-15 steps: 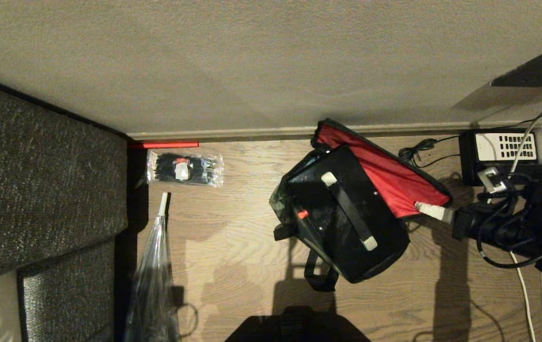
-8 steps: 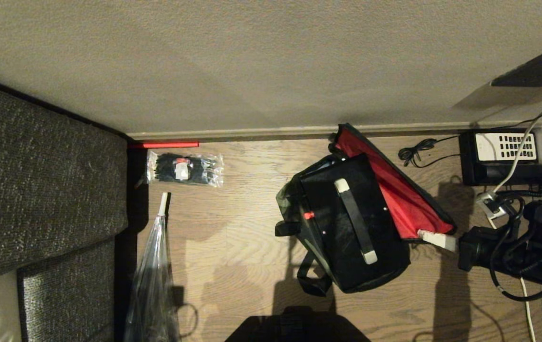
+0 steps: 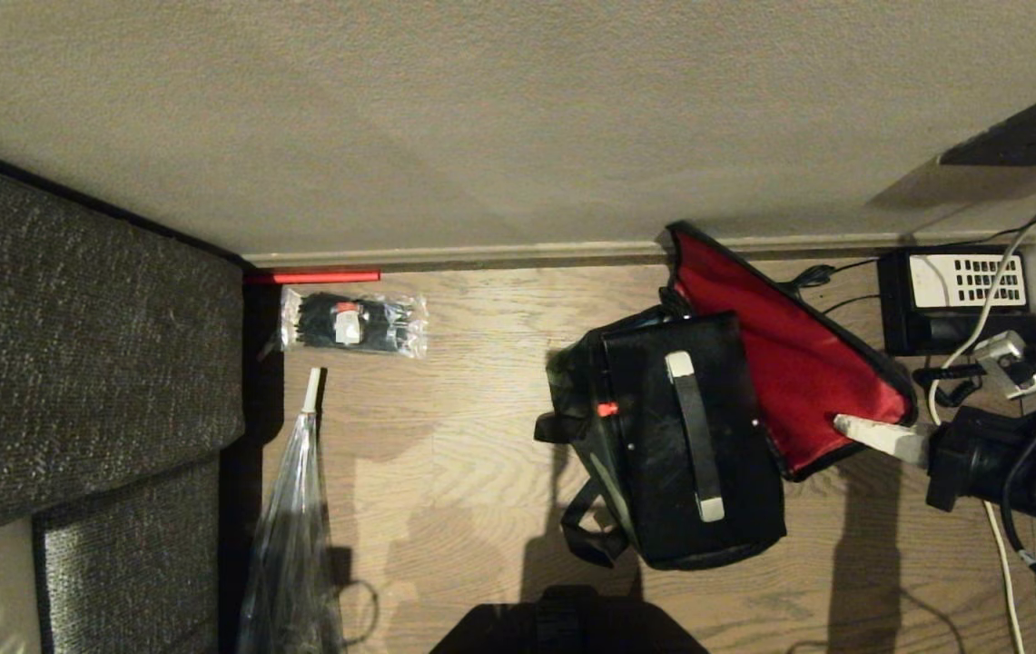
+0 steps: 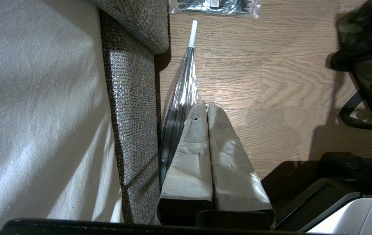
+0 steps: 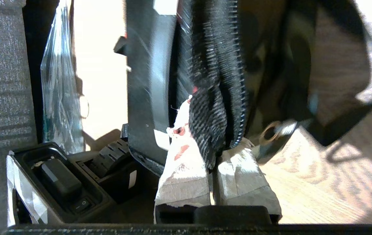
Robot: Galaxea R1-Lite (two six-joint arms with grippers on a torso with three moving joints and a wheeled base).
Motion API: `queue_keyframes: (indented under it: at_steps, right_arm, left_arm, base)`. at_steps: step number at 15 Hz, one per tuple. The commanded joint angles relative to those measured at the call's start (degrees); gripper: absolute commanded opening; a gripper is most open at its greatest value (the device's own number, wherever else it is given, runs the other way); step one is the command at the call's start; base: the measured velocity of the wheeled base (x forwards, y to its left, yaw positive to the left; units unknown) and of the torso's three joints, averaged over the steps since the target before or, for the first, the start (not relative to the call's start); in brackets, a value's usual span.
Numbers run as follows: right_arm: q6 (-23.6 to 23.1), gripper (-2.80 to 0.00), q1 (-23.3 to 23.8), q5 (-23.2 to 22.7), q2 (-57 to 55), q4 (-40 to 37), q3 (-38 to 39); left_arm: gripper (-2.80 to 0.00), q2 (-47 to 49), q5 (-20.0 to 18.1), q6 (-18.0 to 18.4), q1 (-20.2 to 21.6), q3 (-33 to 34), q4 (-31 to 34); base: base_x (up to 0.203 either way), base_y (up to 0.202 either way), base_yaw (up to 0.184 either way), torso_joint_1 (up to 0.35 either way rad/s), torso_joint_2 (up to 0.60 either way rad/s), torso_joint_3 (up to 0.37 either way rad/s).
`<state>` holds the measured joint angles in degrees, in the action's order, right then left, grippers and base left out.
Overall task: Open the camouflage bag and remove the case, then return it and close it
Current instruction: Close the top of the storage box
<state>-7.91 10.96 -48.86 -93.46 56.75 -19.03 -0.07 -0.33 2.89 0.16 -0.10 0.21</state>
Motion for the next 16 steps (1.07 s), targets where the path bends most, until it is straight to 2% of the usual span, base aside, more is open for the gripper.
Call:
queue_keyframes:
  at_steps: [1, 5, 13, 16]
  right_arm:
    - [-0.07, -2.8, -0.06, -0.51, 6.68, -0.16, 0.89]
    - [-0.74, -2.8, -0.04, -1.24, 6.79, -2.8, 1.91]
    - [-0.48, -2.8, 0.41, -0.47, 8.99, -2.87, 3.76]
    - [-0.94, -2.8, 0.73, 3.13, 10.52, -4.0, 5.94]
  left_arm:
    - [-2.8, 0.07, -0.02, 0.01, 0.02, 0.01, -0.03]
    - [-2.8, 0.07, -0.02, 0.01, 0.02, 0.01, 0.02]
    - [-2.8, 0.07, -0.02, 0.01, 0.02, 0.01, -0.01]
    - [-2.8, 0.07, -0.02, 0.01, 0.02, 0.01, -0.03]
  base:
    - [0.0, 0.0, 0.0, 0.0, 0.0, 0.0]
    - [0.0, 0.0, 0.0, 0.0, 0.0, 0.0]
    - [0.0, 0.0, 0.0, 0.0, 0.0, 0.0]
    - [0.0, 0.0, 0.0, 0.0, 0.0, 0.0]
